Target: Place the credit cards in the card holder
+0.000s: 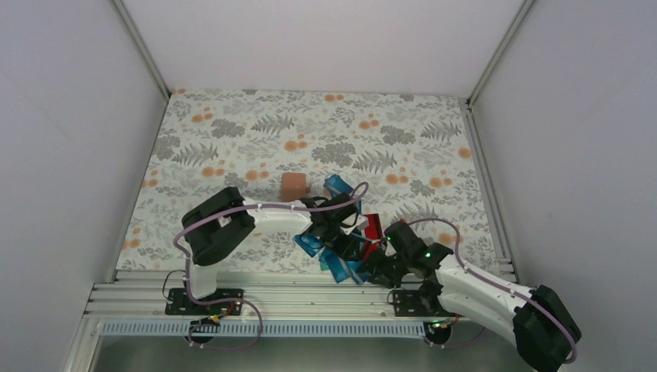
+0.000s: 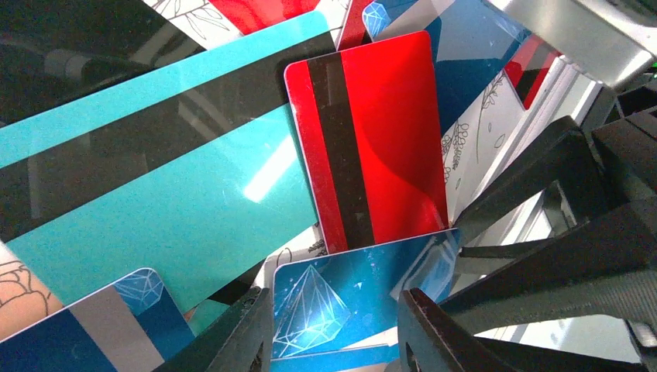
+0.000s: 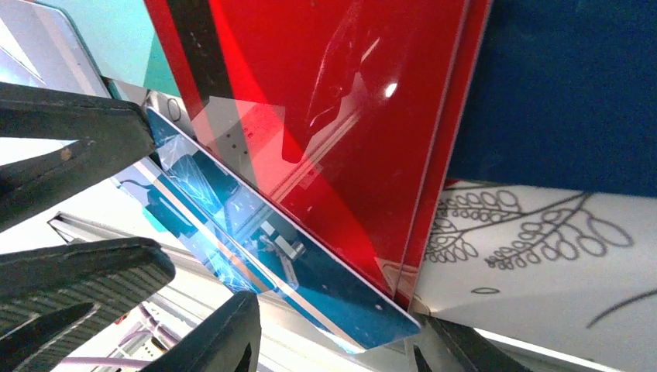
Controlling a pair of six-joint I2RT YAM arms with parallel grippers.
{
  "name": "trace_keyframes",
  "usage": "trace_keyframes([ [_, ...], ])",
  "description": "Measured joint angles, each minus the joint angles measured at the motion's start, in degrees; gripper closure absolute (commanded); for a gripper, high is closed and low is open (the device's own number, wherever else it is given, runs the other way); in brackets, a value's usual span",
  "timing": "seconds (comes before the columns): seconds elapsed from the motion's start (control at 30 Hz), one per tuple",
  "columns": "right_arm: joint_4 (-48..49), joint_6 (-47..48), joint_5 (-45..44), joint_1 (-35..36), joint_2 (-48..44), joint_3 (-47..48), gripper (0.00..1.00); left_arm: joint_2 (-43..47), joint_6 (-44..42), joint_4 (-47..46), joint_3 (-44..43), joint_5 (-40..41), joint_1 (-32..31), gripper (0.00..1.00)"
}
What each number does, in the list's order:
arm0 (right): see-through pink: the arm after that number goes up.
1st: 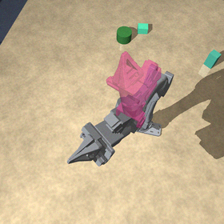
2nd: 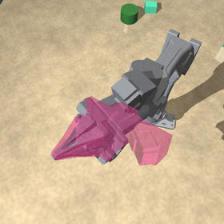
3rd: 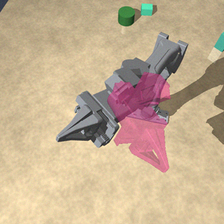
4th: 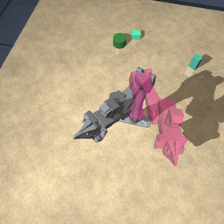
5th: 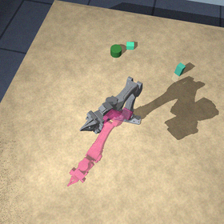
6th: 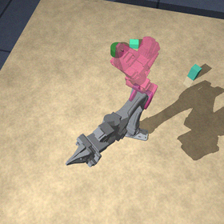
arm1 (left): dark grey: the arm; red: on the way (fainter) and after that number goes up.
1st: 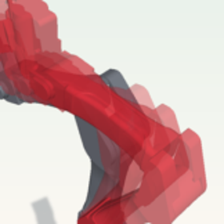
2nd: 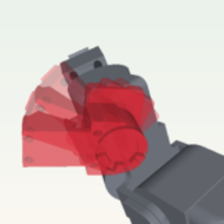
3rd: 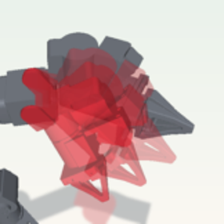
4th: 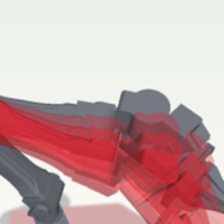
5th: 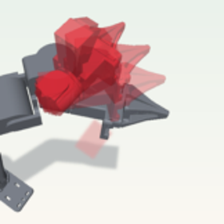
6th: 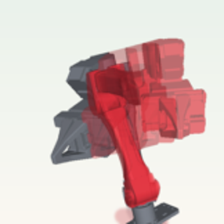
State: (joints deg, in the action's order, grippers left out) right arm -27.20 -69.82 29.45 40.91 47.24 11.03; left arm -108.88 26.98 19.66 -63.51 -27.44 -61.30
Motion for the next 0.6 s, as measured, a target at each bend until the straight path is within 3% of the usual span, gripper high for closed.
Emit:
trace_keyframes([
  [0.17, 1.1, -0.7, 0.6, 0.0, -0.3, -0.8, 0.57, 0.0, 1.1, -0.8, 0.3, -0.2, 0.0, 0.59],
  [0.6, 1.2, -1.4, 0.8, 0.0, -0.3, -1.4, 0.75, 0.0, 2.5, -2.2, 0.9, -0.2, -0.2, 0.6],
])
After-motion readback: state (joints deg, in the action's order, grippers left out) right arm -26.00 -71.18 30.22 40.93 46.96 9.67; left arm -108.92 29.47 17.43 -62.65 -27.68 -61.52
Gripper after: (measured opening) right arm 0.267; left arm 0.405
